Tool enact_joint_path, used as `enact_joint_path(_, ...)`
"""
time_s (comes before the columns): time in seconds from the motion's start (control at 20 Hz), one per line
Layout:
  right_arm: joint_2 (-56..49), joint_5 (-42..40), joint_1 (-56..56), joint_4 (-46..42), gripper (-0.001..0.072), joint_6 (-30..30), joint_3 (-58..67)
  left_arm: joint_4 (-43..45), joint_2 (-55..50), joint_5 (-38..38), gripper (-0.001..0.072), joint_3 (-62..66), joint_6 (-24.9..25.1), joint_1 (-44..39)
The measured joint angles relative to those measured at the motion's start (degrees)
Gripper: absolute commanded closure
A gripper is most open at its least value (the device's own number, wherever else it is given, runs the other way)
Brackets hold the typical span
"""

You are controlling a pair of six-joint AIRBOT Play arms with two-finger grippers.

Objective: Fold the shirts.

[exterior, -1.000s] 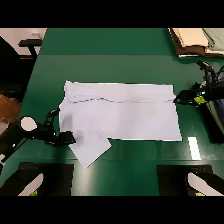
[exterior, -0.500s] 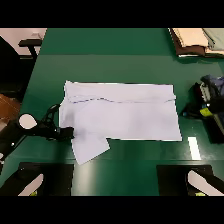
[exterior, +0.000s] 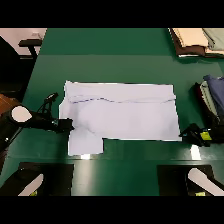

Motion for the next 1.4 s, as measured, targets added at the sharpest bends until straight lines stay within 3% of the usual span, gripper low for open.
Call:
enact_joint_path(0.05, 0.00, -0.72, 0.83, 1.29, 0.0371, -0.26, -0.70, 0.04, 0.00, 0.04, 0.0683, 0.09, 0.09, 0.00)
enact_joint_path(0.1, 0.00, -2.03, 2.05, 1.99, 0.0525, -0.59, -1.18, 0.07, 0.00, 0.22, 0.0683, 0.15, 0.17, 0.00)
enact_joint_path(0.15, -0.04, -3.37, 3.41, 2.10, 0.0630, -0.76, -1.40, 0.24, 0.00, 0.15, 0.0683, 0.20, 0.20, 0.00)
enact_joint_path(0.2, -0.07, -4.37, 4.70, 2.10, 0.0695, -0.98, -1.29, 0.48, 0.00, -0.17, 0.0684, 0.26, 0.20, 0.00)
enact_joint_path(0.35, -0.09, -4.33, 8.11, 2.23, 0.0695, -1.18, 1.38, 2.91, 0.00, -3.48, 0.0686, 0.50, 0.28, -0.02)
enact_joint_path(0.55, 1.33, 1.66, 10.38, -0.46, 0.0695, -1.25, 7.06, 4.98, 1.03, -8.50, 0.0686, 0.72, 0.31, -0.02)
enact_joint_path(1.0, 17.90, 12.61, 8.59, -6.54, 0.0696, 1.51, 10.32, 3.67, 13.16, -22.18, 0.0686, 5.92, -0.94, -0.04)
enact_joint_path(1.2, 15.74, 10.62, 13.07, -7.41, 0.0696, 3.56, 14.60, 3.78, 10.97, -17.16, 0.0684, 10.01, 0.26, -0.04)
enact_joint_path(1.4, 5.44, 5.81, 18.45, -7.32, 0.0696, 4.85, 23.50, 5.70, -0.11, -5.95, 0.0683, 14.95, 2.62, 0.07)
